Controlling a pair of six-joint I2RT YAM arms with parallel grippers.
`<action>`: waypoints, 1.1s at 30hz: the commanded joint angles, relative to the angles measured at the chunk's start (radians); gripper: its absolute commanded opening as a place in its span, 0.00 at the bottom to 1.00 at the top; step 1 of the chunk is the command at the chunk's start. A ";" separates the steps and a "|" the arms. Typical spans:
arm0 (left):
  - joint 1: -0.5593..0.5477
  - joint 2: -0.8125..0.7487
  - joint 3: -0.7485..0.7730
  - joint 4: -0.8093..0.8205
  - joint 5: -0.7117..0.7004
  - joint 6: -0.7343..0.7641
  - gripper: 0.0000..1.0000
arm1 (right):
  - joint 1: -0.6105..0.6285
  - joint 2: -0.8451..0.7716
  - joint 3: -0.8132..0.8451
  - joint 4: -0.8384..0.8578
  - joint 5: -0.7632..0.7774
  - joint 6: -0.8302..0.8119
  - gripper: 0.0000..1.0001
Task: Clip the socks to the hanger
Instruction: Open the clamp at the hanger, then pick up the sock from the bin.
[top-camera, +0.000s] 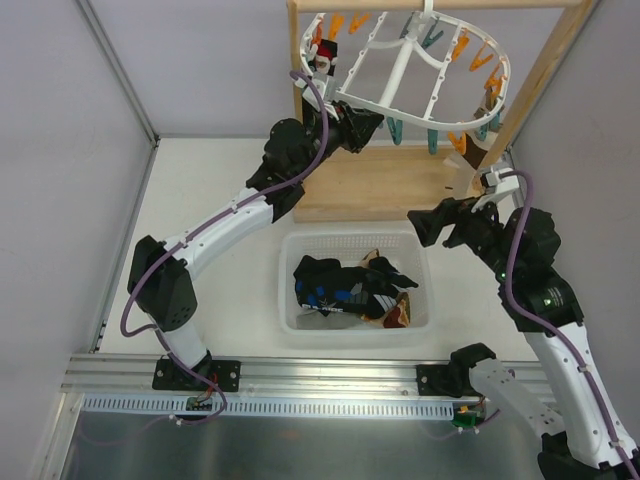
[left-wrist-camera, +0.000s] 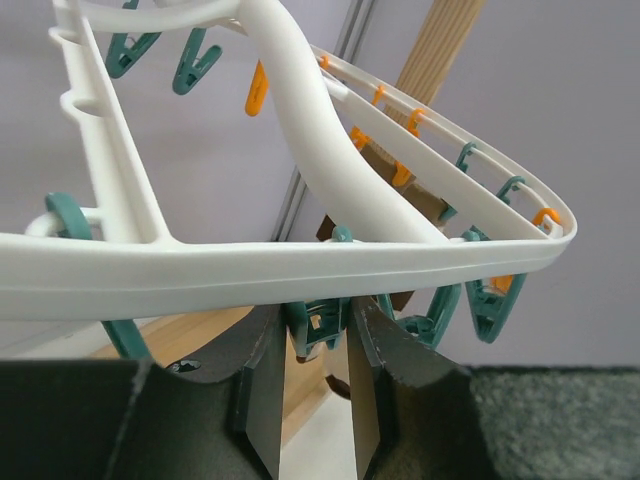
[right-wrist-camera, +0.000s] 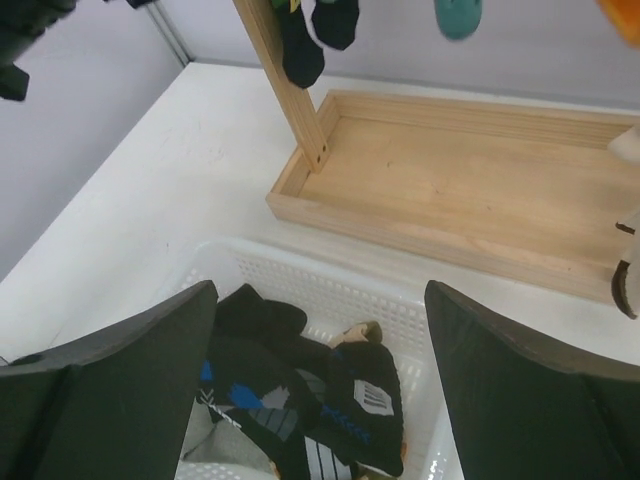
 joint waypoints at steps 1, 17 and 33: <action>-0.023 -0.058 -0.007 0.058 -0.046 0.078 0.00 | 0.005 0.036 0.059 0.071 -0.021 0.017 0.89; -0.046 -0.064 0.054 -0.161 -0.163 0.049 0.00 | 0.212 0.087 -0.151 0.080 -0.189 -0.395 0.90; -0.044 -0.104 0.065 -0.315 -0.092 0.004 0.00 | 0.545 0.392 -0.198 0.265 0.083 -0.518 0.86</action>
